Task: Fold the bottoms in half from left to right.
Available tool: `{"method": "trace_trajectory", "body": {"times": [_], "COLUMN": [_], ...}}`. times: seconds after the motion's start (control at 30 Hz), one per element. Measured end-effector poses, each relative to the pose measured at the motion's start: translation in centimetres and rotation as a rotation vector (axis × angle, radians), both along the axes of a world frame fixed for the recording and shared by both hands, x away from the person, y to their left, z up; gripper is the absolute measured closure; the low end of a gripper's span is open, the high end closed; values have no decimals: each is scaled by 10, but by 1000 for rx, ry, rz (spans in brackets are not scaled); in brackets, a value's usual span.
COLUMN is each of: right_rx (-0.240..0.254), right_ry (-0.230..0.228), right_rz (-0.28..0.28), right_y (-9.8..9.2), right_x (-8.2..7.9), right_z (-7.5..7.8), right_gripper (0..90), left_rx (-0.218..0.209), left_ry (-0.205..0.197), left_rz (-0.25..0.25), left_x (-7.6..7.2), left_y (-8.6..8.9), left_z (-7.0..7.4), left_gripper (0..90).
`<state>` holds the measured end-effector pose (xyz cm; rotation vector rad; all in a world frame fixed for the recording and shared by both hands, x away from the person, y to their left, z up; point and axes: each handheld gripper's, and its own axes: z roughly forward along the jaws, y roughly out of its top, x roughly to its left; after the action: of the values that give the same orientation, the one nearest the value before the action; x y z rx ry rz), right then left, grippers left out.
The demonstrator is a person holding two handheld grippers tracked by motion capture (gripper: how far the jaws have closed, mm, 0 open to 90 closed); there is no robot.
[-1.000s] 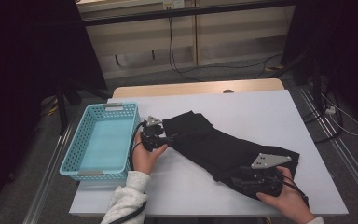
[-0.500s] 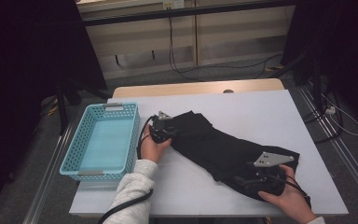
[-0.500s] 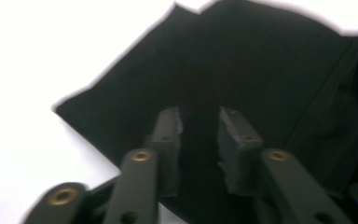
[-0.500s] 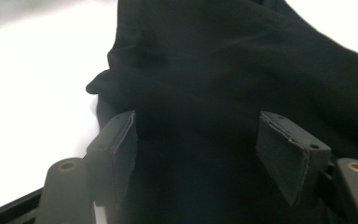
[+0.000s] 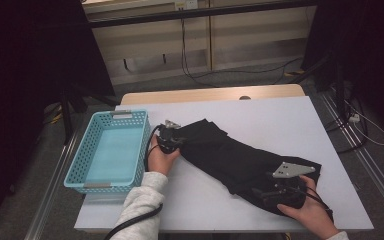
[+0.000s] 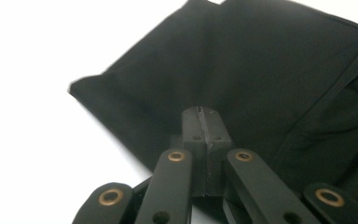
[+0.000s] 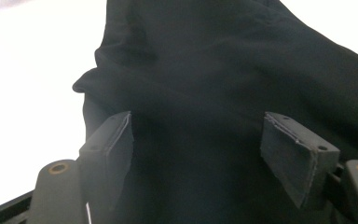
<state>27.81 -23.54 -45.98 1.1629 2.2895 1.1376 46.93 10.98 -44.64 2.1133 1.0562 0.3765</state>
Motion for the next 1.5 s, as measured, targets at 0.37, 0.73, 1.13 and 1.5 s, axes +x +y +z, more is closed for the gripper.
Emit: {"method": "trace_trajectory", "body": {"times": [0.37, 0.73, 1.13, 1.5], "right_rx": [9, 17, 9, -5], "right_ry": [0, -5, 1, 9], "right_rz": [23, 36, 41, 68], "right_y": [3, 3, 3, 7], "right_x": [1, 1, 0, -3], "right_z": [1, 3, 2, 1], "right_gripper": [257, 253, 247, 249], "left_rx": [0, 6, -58, -30], "left_ry": [-45, -11, -9, 11], "left_rz": [63, 75, 159, 213], "left_x": [11, 39, 41, 36], "left_y": [9, 5, 17, 25], "left_z": [1, -13, -1, -2], "left_gripper": [676, 644, 889, 653]}}
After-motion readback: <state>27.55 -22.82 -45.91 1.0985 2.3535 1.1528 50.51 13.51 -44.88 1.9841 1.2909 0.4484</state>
